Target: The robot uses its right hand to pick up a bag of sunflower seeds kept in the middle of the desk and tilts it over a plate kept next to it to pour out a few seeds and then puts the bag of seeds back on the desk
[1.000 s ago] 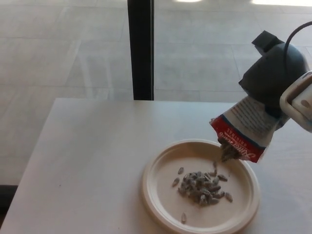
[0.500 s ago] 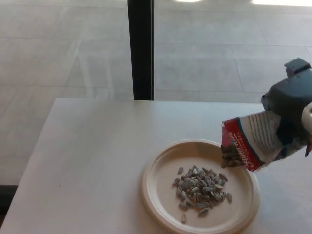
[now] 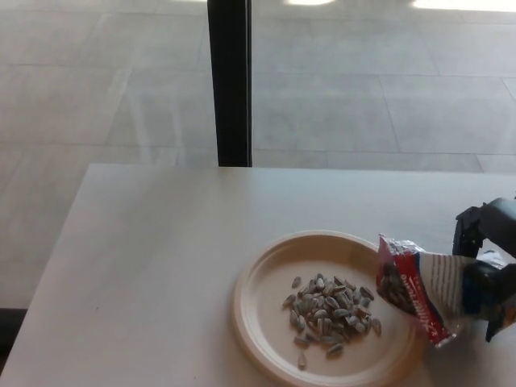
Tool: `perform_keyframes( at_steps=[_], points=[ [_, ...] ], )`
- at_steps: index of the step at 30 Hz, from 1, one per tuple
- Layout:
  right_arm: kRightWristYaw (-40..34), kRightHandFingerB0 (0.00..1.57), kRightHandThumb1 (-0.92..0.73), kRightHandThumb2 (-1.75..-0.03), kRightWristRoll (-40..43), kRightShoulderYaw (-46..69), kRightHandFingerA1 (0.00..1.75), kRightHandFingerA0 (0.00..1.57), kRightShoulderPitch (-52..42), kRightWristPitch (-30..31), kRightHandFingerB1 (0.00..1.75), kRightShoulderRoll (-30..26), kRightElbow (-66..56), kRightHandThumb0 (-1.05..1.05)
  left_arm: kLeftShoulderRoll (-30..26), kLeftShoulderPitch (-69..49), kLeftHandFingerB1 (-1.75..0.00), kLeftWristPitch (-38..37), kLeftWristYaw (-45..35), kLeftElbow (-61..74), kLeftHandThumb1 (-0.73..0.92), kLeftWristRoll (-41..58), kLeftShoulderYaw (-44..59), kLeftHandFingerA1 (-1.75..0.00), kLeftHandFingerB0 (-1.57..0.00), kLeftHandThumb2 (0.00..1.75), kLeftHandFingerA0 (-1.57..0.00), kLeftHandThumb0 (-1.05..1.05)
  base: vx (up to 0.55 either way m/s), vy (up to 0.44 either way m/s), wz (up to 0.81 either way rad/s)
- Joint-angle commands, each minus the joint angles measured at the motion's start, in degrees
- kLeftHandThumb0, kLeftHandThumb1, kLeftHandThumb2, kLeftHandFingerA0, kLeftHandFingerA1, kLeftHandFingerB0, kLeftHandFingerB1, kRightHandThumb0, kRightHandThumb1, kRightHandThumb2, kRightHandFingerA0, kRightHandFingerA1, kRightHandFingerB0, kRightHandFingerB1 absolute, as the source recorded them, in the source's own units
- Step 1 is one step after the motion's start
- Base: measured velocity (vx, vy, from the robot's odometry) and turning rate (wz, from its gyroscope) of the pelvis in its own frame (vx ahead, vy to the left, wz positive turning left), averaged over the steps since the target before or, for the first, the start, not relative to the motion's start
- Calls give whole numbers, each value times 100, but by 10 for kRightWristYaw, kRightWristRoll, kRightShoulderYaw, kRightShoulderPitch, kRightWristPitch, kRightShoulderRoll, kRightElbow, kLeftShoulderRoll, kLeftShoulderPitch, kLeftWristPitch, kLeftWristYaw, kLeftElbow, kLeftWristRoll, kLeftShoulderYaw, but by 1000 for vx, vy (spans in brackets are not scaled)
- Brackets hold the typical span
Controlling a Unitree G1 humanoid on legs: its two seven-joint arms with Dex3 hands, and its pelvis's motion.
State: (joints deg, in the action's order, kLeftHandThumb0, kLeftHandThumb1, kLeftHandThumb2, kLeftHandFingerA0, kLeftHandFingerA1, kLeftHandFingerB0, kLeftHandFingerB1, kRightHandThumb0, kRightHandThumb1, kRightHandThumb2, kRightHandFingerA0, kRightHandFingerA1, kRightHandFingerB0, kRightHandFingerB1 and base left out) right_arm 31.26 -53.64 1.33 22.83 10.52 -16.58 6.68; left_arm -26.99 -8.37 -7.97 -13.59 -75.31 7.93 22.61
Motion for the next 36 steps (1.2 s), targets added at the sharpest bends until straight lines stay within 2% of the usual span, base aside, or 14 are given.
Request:
perform_keyframes(
  at_steps=[1, 3, 4, 8, 9, 17, 21, 26, 27, 28, 32, 33, 35, 36],
  points=[
    [-106, 83, -48, -128, 179, 132, 175, 96, -71, 75, 155, 113, 2, -26, -1, -15, -37, -8, 15, -6, 85, -7, -4, -55, -40, 66, -46, -89, 0, 0, 0],
    [-115, 82, -50, -127, 195, 150, 175, 95, -79, 79, 156, 141, -1, -25, -1, -14, -37, -3, 18, -5, 85, -7, -5, -55, -41, 66, -46, -88, 0, 0, 0],
    [-126, 82, -48, -127, 206, 155, 175, 94, -90, 56, 160, 154, 4, -22, 1, -16, -51, -7, 11, -3, 65, 1, 2, -63, -32, 107, -42, -85, 0, 0, 0],
    [-131, 83, -47, -129, 215, 160, 175, 93, -101, 33, 163, 170, 14, -21, 3, -25, -52, -16, 11, 0, 68, -1, 0, -64, -34, 108, -43, -87, 0, 0, 0],
    [-139, 85, -49, -127, 227, 167, 175, 96, -105, 20, 162, 178, 23, -22, 2, -21, -39, -9, 13, -3, 86, -2, -1, -57, -39, 67, -45, -85, 0, 0, 0],
    [-145, 81, -56, -115, 261, 190, 171, 91, -128, -10, 129, 188, 25, -13, 6, -31, -38, -14, 7, 2, 84, 4, 4, -58, -38, 66, -46, -88, 0, 0, 0],
    [-89, 42, -73, -61, 254, 181, 122, 78, -136, 17, 43, 140, -12, -34, 5, -31, -38, -17, 15, 0, 86, -8, -6, -56, -40, 66, -46, -88, 0, 0, 0],
    [-55, 0, -53, -89, 274, 166, 48, 1, -140, -24, 21, 71, -13, -73, 1, -32, -38, -16, 9, -1, 86, 0, 2, -55, -40, 66, -44, -87, 0, 0, 0],
    [-50, 0, -60, -95, 276, 164, 17, 0, -140, -29, 16, 56, -17, -79, 1, -32, -51, -15, 11, -2, 67, -2, 0, -62, -35, 108, -41, -84, 0, 0, 0],
    [-35, 0, -73, -99, 279, 165, 2, 0, -141, -10, 0, 31, -36, -105, 1, -34, -38, -13, 8, 0, 87, 1, 2, -55, -39, 66, -43, -86, 0, 0, 0],
    [-41, 0, -74, -85, 311, 170, 0, 0, -146, 11, 0, 10, -63, -89, 2, -35, -38, -14, 10, 1, 86, -2, -1, -56, -38, 66, -44, -86, 0, 0, 0],
    [-39, 0, -82, -77, 328, 187, 0, 0, -151, 24, 0, 9, -77, -88, 2, -34, -51, -12, 11, 0, 66, -2, 0, -61, -31, 107, -38, -82, 0, 0, 0],
    [-42, 0, -86, -73, 340, 191, 0, 0, -155, 27, 0, 4, -83, -93, 1, -33, -38, -12, 13, -1, 87, -3, -2, -56, -39, 67, -46, -86, 0, 0, 0],
    [-44, 0, -84, -70, 348, 197, 0, 0, -157, 32, 0, 2, -86, -103, 0, -34, -52, -12, 15, -1, 67, -5, -2, -63, -34, 108, -42, -81, 0, 0, 0]
  ],
)
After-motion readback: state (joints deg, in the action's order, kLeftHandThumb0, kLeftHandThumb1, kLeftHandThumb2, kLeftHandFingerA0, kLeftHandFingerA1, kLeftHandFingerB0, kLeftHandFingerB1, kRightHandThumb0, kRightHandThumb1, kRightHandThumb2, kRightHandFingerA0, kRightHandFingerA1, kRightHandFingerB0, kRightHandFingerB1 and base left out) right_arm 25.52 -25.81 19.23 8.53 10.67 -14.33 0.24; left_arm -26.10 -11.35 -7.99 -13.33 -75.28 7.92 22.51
